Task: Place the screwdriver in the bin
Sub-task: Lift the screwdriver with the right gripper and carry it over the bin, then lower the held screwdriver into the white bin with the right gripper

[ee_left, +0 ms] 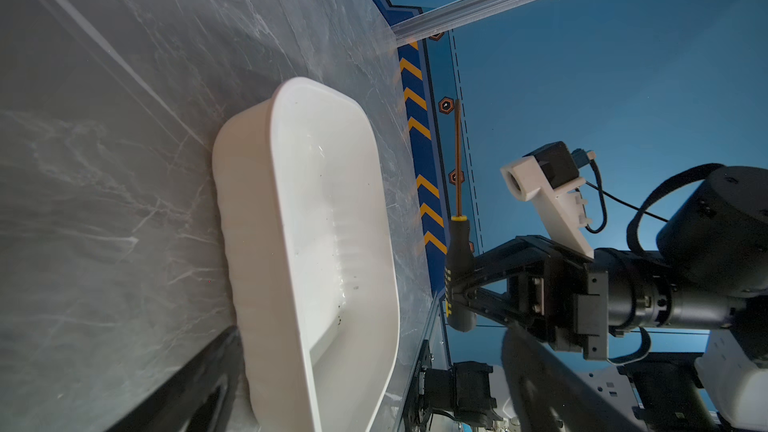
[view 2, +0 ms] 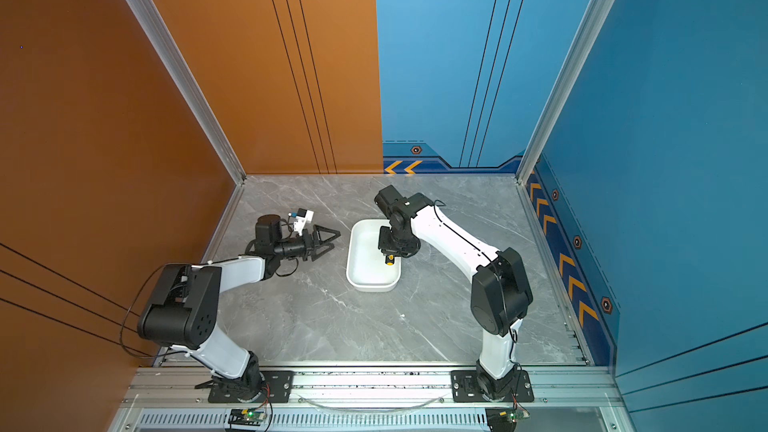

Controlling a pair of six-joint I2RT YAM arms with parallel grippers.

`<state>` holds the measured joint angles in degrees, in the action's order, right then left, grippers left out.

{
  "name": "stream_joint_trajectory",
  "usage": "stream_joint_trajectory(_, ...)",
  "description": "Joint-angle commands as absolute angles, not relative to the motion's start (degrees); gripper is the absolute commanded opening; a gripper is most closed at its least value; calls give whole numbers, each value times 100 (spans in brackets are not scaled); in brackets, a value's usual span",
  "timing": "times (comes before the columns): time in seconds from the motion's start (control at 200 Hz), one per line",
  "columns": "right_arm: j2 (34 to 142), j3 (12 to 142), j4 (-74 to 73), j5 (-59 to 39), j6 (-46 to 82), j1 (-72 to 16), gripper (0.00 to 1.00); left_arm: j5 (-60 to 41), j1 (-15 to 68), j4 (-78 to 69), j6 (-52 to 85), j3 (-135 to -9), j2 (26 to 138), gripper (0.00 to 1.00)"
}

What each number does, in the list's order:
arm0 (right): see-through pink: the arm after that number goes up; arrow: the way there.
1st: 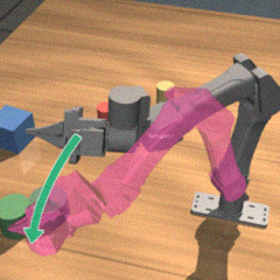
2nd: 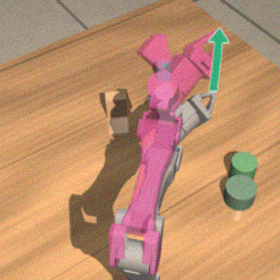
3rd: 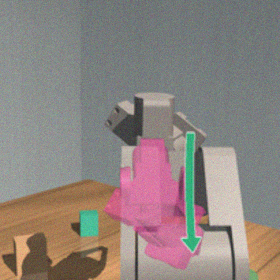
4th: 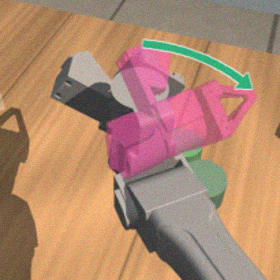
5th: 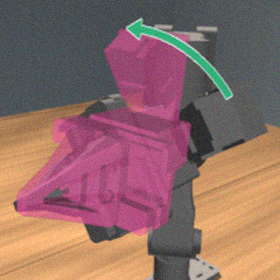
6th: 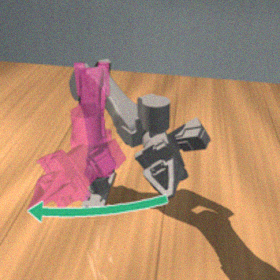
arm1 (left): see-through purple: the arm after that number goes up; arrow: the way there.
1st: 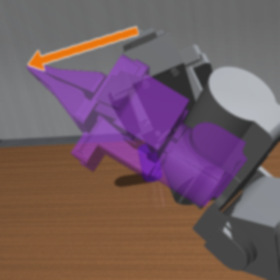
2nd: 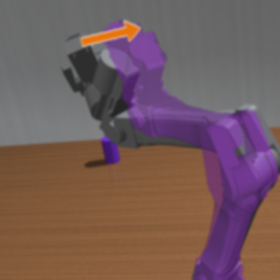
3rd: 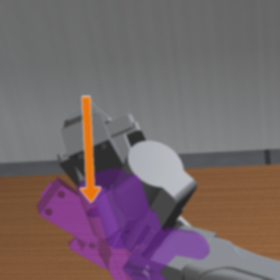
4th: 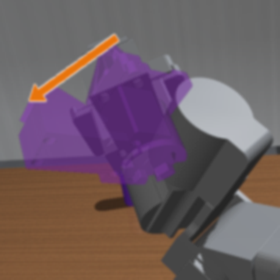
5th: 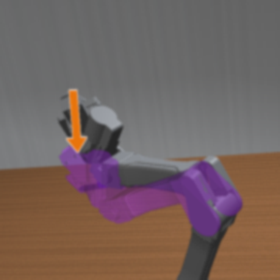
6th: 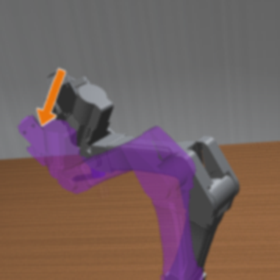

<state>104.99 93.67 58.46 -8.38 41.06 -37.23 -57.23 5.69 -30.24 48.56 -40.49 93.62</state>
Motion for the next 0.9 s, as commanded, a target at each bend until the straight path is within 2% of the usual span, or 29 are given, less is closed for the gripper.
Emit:
stream_joint_trajectory(0.0,10328,9212,5451,-535,4496,-3888,0,-5700,613,-3050,4834,-3951,9425,98)
stream_joint_trajectory(0.415,10877,9226,5284,-497,4714,-4414,0,-5698,623,-3048,4782,-3886,9467,98)
stream_joint_trajectory(0.896,11137,9046,5112,-527,4779,-4522,0,-5686,623,-3050,4772,-3833,9475,98)
